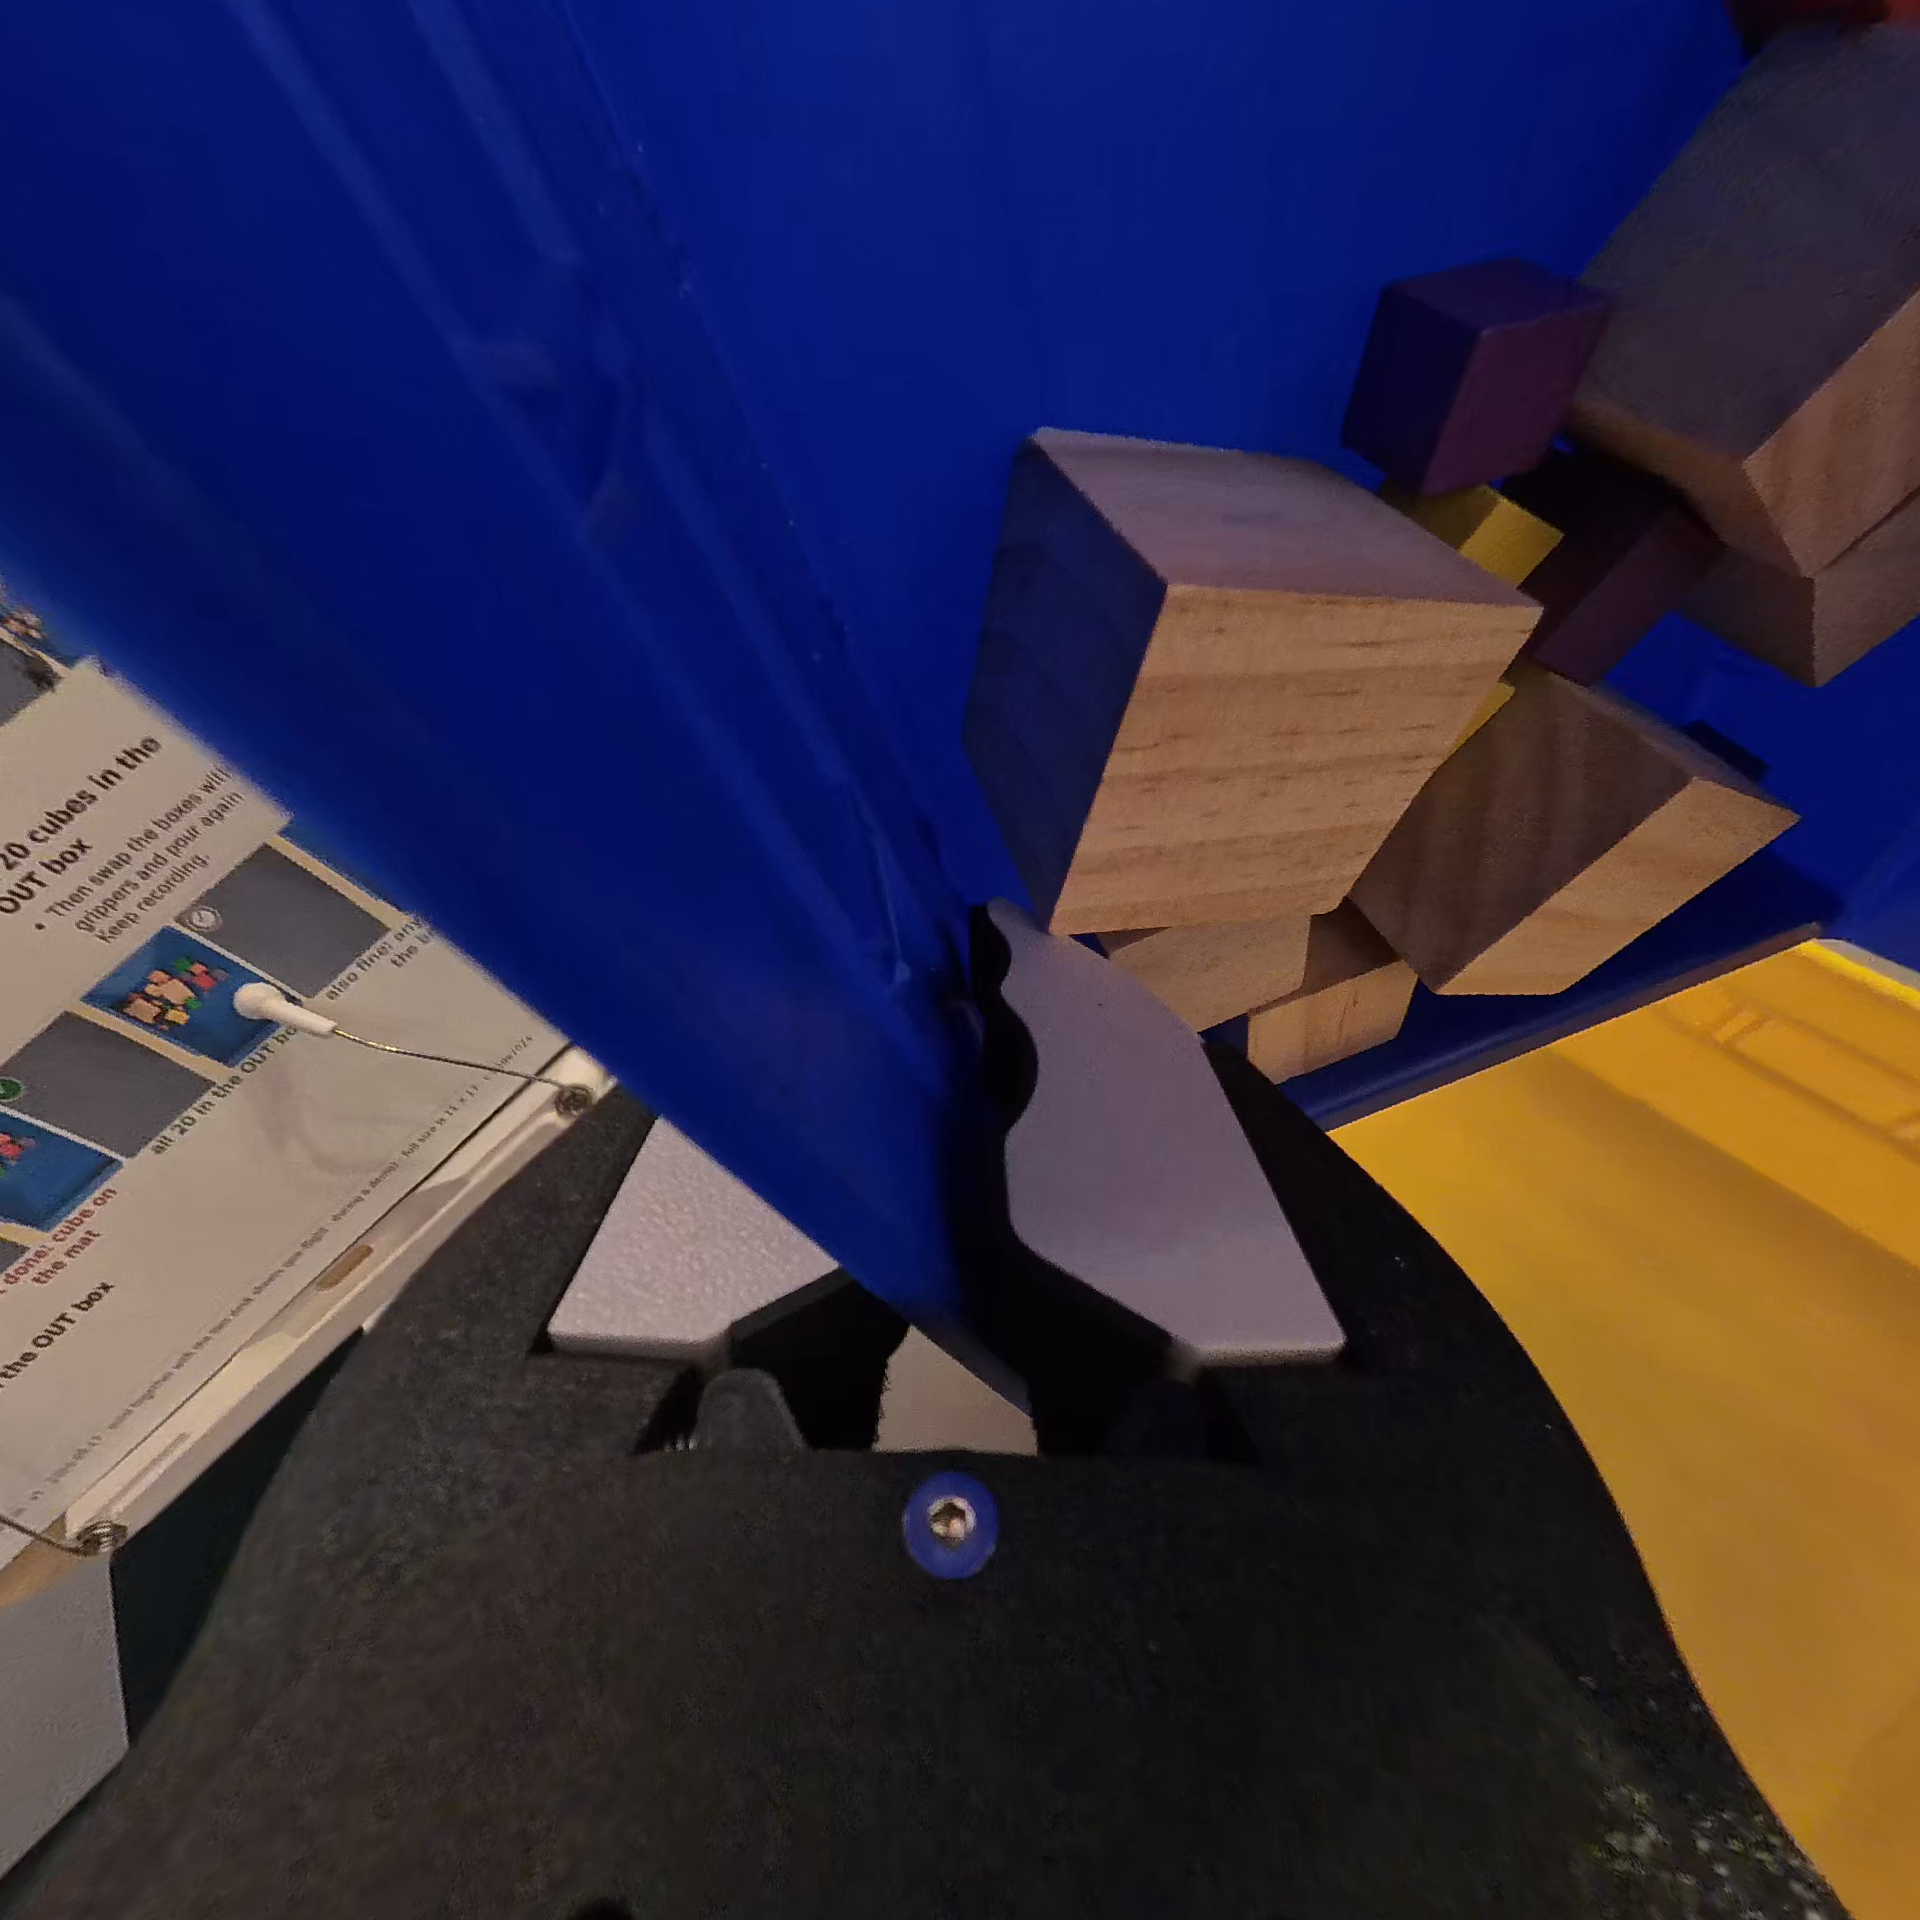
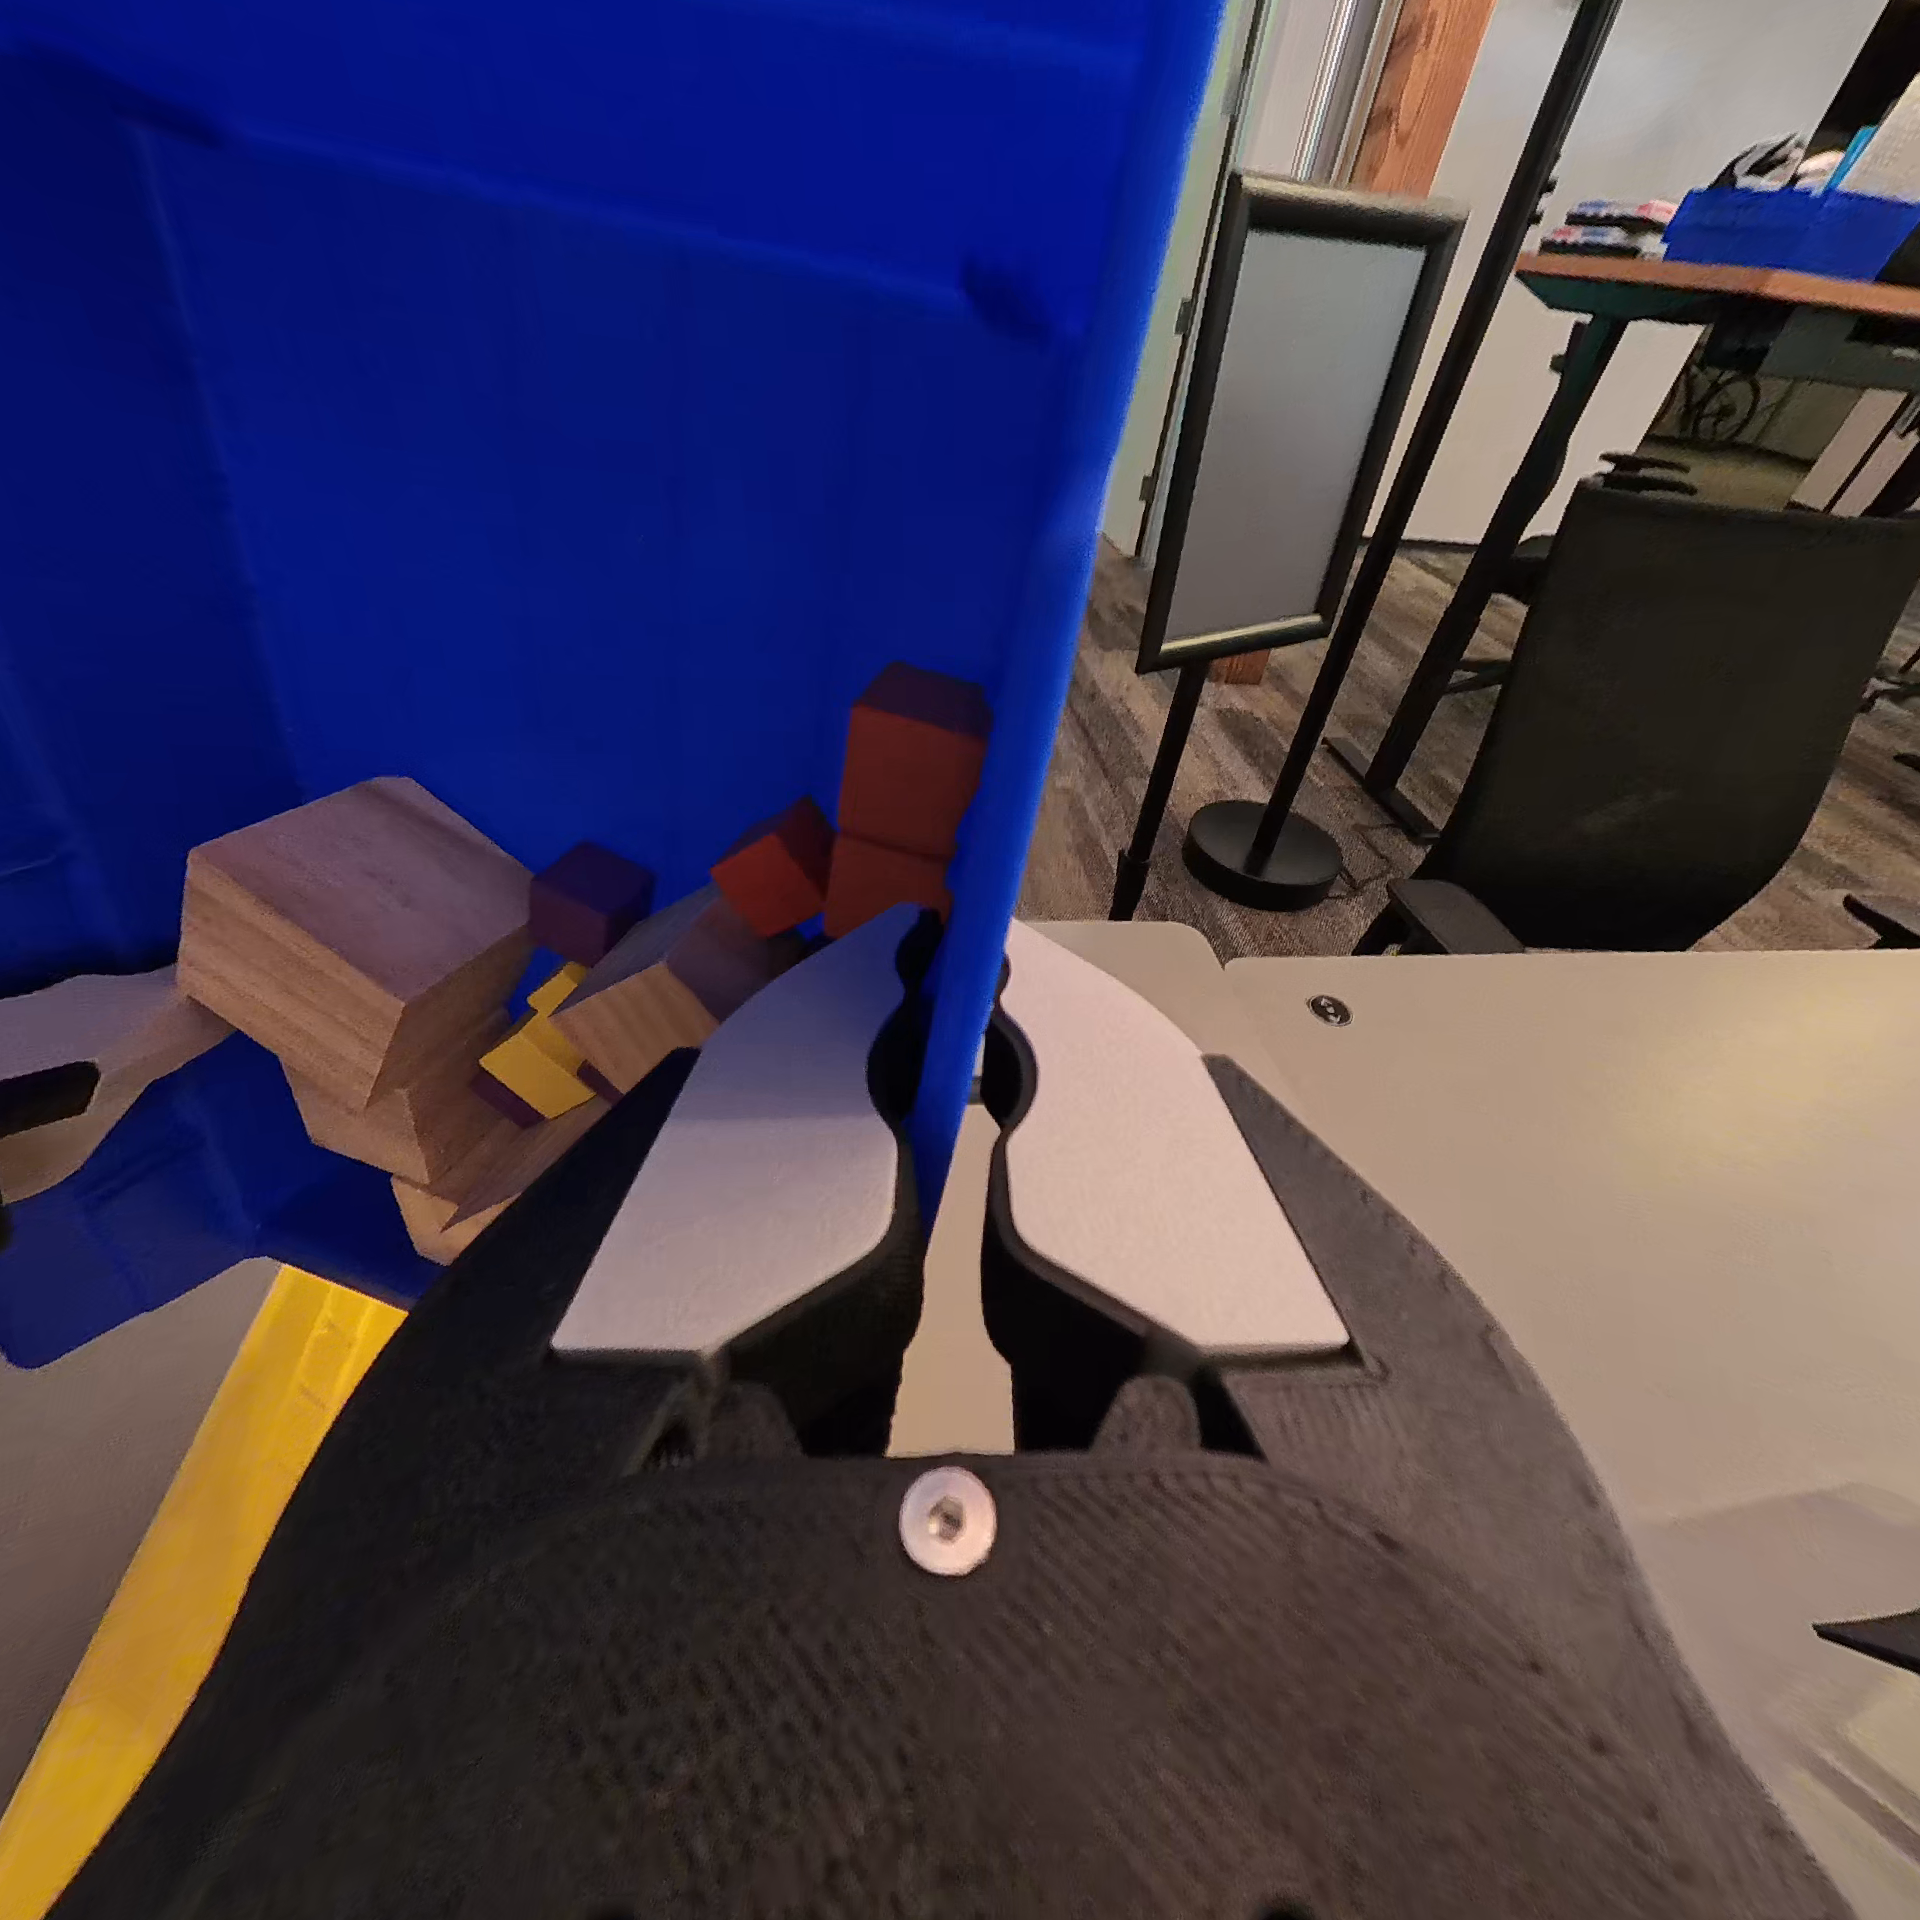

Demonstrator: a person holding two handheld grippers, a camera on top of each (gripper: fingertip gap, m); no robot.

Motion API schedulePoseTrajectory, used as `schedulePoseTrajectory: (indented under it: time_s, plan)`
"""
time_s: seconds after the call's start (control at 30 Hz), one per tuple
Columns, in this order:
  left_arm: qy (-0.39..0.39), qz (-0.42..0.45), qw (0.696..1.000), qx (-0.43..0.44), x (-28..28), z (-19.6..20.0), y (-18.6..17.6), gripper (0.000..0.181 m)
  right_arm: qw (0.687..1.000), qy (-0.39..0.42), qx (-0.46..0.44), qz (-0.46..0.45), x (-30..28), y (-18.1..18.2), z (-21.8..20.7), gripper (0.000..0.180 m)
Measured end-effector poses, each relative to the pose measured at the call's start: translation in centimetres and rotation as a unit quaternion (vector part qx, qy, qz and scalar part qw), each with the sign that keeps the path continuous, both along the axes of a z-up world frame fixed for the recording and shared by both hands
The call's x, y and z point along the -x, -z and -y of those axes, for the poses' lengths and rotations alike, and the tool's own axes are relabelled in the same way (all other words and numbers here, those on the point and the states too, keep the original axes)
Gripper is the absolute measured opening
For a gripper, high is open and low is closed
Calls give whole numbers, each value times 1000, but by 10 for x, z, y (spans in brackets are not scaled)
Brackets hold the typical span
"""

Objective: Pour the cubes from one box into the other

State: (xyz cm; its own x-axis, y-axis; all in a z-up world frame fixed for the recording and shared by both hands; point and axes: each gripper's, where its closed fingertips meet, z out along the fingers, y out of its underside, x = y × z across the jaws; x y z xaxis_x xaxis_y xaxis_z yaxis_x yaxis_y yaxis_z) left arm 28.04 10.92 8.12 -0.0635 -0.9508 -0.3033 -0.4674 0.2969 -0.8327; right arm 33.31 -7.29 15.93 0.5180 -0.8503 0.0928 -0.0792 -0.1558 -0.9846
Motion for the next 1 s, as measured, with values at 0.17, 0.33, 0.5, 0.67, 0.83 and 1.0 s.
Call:
schedulePoseTrajectory:
  time_s: [0.17, 0.33, 0.5, 0.67, 0.83, 1.0]
  plan:
    - [2, 32, 999, -8, 0, -2, -10, 5, 1000, 0, -11, 29, 5, -10, 0, 5]
    - [3, 42, 999, -10, -1, -3, -13, 6, 999, 0, -12, 41, 6, -13, -1, 5]
    - [5, 51, 999, -17, -1, -5, -15, 6, 999, -1, -9, 46, 6, -14, -2, 5]
    - [1, 56, 998, -24, -1, -6, -17, 5, 999, -11, -15, 41, 4, -12, -3, 5]
    - [4, 70, 997, -27, -1, -2, -22, 6, 998, -9, -17, 57, 6, -17, 1, 5]
    - [-2, 81, 996, -37, 1, -2, -26, 6, 997, -15, -27, 64, 6, -19, 2, 5]
